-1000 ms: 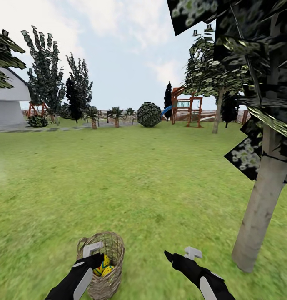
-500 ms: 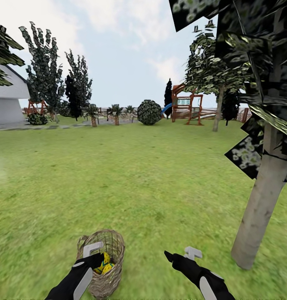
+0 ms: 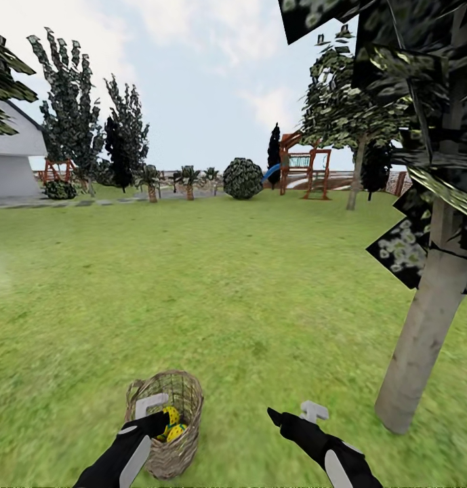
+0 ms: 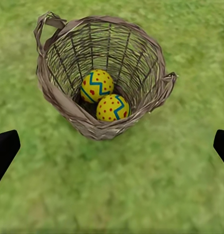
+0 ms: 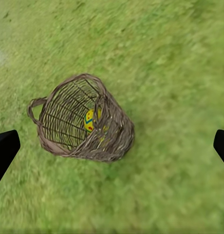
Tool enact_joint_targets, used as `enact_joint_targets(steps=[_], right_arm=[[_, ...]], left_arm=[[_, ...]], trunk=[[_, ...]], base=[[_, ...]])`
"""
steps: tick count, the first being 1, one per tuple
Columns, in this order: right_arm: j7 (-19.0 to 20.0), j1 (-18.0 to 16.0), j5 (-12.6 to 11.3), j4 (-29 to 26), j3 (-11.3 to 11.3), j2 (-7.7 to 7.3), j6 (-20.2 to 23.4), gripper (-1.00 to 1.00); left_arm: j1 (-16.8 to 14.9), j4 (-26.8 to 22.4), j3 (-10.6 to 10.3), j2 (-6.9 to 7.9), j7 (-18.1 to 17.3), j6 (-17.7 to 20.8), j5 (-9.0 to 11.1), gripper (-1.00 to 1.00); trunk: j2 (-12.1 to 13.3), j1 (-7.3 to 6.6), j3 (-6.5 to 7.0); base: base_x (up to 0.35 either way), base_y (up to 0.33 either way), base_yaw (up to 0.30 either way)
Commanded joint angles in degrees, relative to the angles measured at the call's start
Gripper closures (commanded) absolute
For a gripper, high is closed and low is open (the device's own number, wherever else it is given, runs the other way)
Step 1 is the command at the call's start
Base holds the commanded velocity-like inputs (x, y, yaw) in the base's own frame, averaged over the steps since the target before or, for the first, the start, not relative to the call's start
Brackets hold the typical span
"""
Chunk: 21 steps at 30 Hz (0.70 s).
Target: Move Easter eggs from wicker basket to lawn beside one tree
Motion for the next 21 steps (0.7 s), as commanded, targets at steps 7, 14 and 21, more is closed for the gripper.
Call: enact_joint_targets(steps=[7, 14, 21], right_arm=[[0.0, 0.0, -0.3, -0.1, 0.0, 0.01, 0.3, -1.00], [0.0, 0.0, -0.3, -0.1, 0.0, 0.01, 0.2, -1.00], [0.0, 0.0, -0.3, -0.1, 0.0, 0.01, 0.4, -1.00]], left_arm=[[0.0, -0.1, -0.4, 0.06, 0.6, 0.3, 0.6, -1.00], [0.0, -0.1, -0.5, -0.01, 0.7, 0.3, 0.5, -1.00], [0.0, -0.1, -0.5, -0.02, 0.5, 0.2, 0.6, -1.00]], trunk=[[-0.1, 0.01, -0.53], [-0.1, 0.01, -0.91], [-0.1, 0.01, -0.98]], base=[[0.018, 0.001, 0.000], [0.182, 0.059, 0.000], [0.057, 0.019, 0.000]])
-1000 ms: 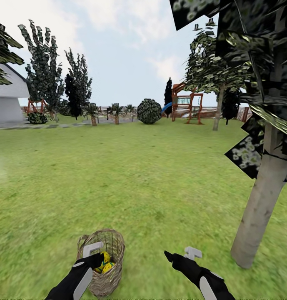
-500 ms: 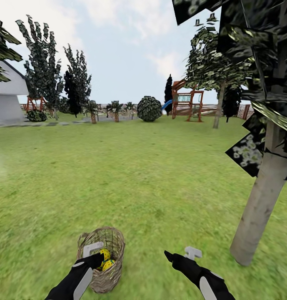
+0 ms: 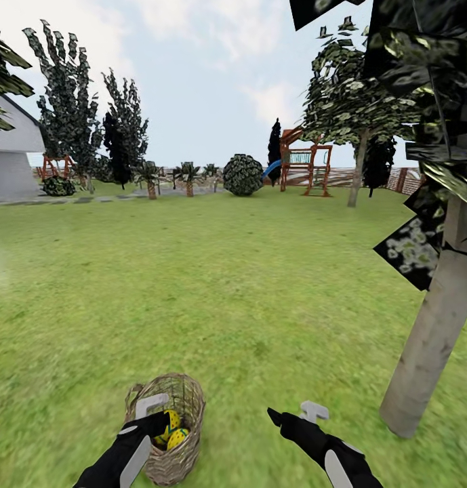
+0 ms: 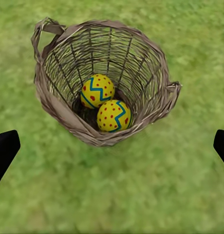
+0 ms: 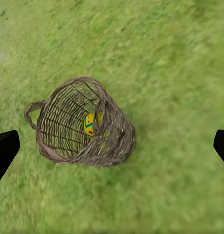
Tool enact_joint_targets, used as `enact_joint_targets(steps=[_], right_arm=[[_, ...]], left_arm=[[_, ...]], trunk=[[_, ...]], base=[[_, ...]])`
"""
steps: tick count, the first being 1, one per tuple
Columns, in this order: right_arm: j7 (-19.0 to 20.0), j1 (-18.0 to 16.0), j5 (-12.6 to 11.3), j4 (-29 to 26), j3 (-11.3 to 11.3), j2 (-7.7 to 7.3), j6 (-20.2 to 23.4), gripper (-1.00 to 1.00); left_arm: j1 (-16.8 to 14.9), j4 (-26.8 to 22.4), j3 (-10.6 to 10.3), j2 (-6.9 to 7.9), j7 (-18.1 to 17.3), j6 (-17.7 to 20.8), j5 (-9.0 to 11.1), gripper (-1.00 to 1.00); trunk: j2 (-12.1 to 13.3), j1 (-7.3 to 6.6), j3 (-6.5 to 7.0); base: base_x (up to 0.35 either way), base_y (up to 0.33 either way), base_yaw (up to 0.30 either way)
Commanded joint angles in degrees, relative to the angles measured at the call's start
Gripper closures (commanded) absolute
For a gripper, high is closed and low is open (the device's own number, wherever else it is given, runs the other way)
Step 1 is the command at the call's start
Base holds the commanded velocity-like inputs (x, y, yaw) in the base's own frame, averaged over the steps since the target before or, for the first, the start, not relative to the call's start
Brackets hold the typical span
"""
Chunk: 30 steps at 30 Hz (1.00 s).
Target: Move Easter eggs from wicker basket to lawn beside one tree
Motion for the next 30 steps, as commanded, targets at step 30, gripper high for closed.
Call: enact_joint_targets(steps=[30], right_arm=[[0.1, 0.0, -0.6, -0.1, 0.0, 0.01, 0.1, -1.00]], left_arm=[[0.0, -0.1, -0.4, 0.13, 0.5, 0.3, 0.6, -1.00]], trunk=[[-0.1, 0.01, 1.04]], base=[[0.078, 0.132, -0.144]])
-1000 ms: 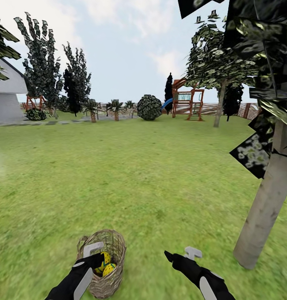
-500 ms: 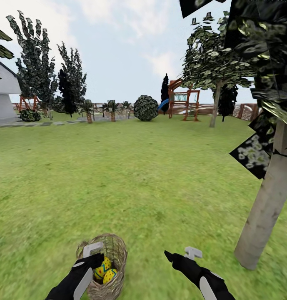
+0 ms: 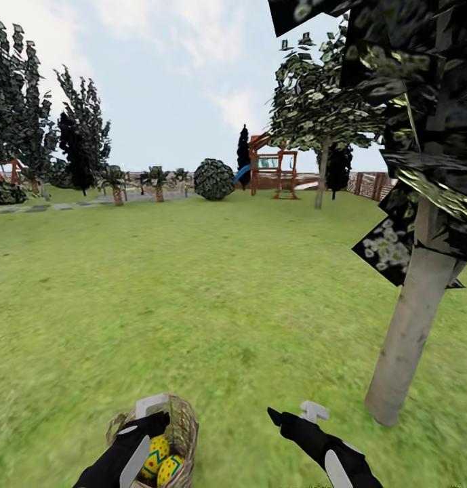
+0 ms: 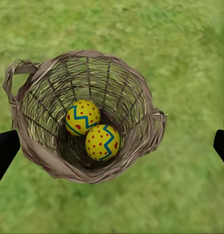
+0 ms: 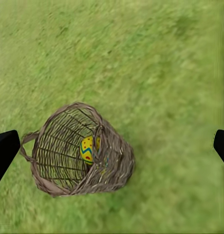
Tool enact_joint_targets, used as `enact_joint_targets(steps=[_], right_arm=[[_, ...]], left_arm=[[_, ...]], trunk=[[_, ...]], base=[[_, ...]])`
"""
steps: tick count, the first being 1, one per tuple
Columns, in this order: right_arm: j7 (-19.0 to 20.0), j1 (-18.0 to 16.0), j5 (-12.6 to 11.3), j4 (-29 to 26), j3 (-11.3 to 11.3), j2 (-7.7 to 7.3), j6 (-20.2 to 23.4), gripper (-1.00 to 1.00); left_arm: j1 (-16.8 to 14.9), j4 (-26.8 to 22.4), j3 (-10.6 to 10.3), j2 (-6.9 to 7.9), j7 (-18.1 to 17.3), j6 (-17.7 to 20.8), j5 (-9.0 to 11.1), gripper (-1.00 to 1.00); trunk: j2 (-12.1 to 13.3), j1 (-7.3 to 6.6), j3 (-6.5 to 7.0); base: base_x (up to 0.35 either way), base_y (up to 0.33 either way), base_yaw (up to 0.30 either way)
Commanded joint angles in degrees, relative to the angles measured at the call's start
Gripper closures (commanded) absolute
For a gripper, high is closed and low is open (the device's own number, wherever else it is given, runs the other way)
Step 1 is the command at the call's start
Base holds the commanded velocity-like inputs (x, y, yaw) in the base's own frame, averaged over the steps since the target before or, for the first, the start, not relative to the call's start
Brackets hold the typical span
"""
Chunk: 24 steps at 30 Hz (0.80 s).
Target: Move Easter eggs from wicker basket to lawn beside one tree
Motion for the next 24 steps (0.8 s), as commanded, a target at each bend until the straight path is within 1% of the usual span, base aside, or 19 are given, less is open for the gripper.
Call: enact_joint_targets(steps=[1, 4, 10, 14, 19, 24], right_arm=[[0.0, 0.0, -0.3, 0.0, 0.0, 0.01, 0.3, -1.00], [0.0, 0.0, -0.3, 0.0, 0.0, 0.01, 0.3, -1.00], [0.0, 0.0, -0.3, 0.0, 0.0, 0.01, 0.2, -1.00], [0.0, 0.0, -0.3, 0.0, 0.0, 0.01, 0.2, -1.00], [0.0, 0.0, -0.3, 0.0, 0.0, 0.01, 0.2, -1.00], [0.0, 0.0, -0.3, 0.0, 0.0, 0.01, 0.3, -1.00]], left_arm=[[0.0, -0.1, -0.4, 0.06, 0.5, 0.3, 0.6, -1.00], [0.0, -0.1, -0.4, 0.08, 0.5, 0.4, 0.6, -1.00], [0.0, -0.1, -0.3, 0.07, 0.5, 0.4, 0.6, -1.00], [0.0, -0.1, -0.3, 0.07, 0.5, 0.5, 0.6, -1.00], [0.0, -0.1, -0.3, 0.06, 0.5, 0.5, 0.6, -1.00], [0.0, -0.1, -0.3, 0.06, 0.6, 0.5, 0.6, -1.00]], trunk=[[-0.1, 0.01, -0.03], [-0.1, 0.01, 0.08], [-0.1, 0.01, 0.16], [-0.1, 0.01, 0.31], [-0.1, 0.01, 0.57], [-0.1, 0.01, 0.84]], base=[[-0.018, 0.016, -0.223], [-0.042, 0.010, -0.158], [-0.016, 0.003, -0.058], [-0.060, 0.039, -0.150], [-0.145, 0.147, -0.204], [-0.110, 0.241, -0.224]])
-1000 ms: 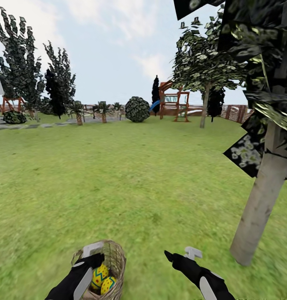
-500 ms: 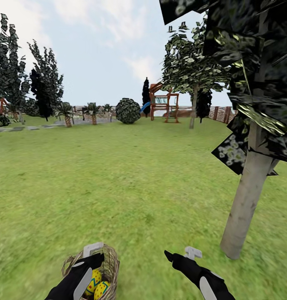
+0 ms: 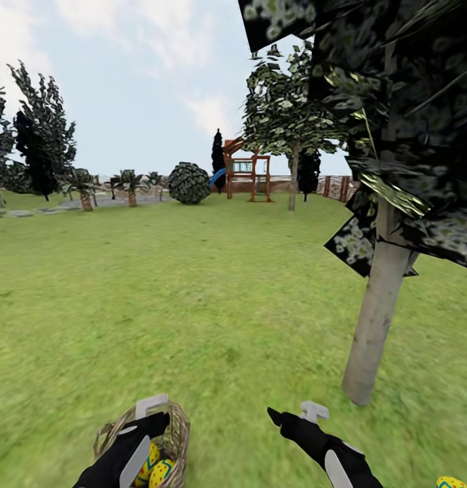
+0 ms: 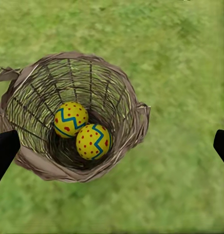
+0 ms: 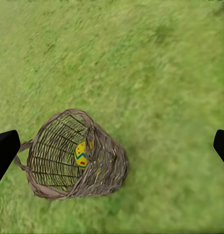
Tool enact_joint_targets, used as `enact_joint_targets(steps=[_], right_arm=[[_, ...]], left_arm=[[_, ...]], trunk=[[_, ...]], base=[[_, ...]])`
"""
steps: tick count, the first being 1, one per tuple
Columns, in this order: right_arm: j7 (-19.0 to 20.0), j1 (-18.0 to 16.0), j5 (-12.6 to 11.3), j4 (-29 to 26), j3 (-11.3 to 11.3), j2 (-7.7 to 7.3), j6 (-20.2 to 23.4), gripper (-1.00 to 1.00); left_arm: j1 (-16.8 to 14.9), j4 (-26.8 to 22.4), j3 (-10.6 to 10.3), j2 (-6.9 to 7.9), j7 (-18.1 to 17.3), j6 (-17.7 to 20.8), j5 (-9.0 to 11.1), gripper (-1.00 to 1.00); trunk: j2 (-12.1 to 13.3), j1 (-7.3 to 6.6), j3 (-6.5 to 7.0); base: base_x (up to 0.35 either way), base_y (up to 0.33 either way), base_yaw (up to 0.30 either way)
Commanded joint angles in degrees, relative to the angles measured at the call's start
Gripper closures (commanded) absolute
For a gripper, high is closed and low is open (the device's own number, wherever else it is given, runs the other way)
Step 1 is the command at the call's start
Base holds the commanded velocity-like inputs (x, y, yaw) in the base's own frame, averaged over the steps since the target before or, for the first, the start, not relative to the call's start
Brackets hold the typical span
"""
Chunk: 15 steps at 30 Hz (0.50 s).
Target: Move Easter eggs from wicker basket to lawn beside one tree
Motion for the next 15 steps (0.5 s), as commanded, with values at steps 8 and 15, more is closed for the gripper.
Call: enact_joint_targets(steps=[8, 15], right_arm=[[0.0, 0.0, -0.3, 0.0, -0.1, 0.02, 0.3, -1.00], [0.0, 0.0, -0.3, 0.0, -0.1, 0.02, 0.3, -1.00]], left_arm=[[0.0, -0.1, -0.5, 0.07, 0.7, 0.2, 0.6, -1.00], [0.0, 0.0, -0.5, 0.07, 0.6, 0.2, 0.6, -1.00]], trunk=[[-0.1, 0.01, 0.37], [-0.1, 0.01, 0.75]], base=[[-0.019, 0.292, -0.233], [-0.002, 0.272, -0.208]])
